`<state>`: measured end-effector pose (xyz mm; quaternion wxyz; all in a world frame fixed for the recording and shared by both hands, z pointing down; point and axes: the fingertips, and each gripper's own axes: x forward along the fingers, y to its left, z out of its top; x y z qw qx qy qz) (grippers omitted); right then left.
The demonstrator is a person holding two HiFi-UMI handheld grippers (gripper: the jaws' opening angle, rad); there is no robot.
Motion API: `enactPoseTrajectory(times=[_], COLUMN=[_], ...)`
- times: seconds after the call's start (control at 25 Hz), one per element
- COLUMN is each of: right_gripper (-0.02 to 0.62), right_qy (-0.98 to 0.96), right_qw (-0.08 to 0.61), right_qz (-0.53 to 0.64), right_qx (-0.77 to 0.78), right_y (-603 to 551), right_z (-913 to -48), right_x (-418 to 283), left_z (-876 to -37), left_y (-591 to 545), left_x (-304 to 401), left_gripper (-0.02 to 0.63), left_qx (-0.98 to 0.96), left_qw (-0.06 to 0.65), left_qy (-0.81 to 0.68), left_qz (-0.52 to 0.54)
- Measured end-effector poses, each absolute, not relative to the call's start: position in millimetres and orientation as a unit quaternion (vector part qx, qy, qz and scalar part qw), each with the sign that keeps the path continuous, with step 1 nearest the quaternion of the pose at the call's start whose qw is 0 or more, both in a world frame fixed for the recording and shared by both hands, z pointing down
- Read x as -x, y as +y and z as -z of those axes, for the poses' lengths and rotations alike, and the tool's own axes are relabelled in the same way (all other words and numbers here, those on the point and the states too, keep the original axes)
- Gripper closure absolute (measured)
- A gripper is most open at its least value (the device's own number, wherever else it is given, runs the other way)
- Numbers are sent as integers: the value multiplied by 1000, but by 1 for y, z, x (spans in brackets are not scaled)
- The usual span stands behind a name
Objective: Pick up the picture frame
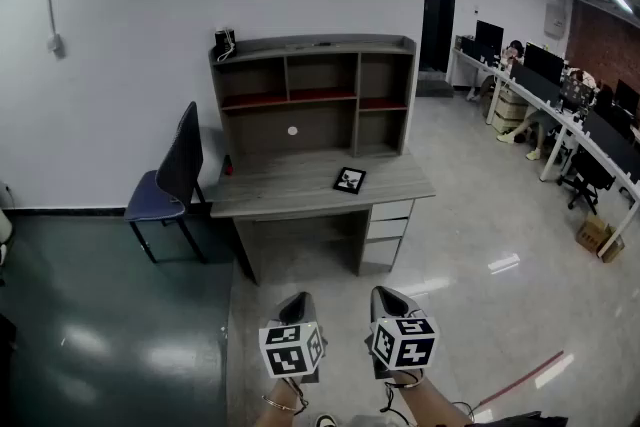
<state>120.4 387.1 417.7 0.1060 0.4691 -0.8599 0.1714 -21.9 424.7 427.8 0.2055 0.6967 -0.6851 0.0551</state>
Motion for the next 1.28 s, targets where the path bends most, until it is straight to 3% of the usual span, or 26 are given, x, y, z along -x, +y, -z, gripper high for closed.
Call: enactPoseTrajectory(times=[1.28], right_gripper=[563], right_qy=[-837], right_qw=[105], right_qz=[-196], right_qx=[-500], right_y=[342], right_z=[-440], right_x=[-86], left_z=[-447], left_y=[383], left_x=[67], left_gripper=[595], left_qx=[-703], left_qw=[196], left_qy=[-679], left_qz=[-79])
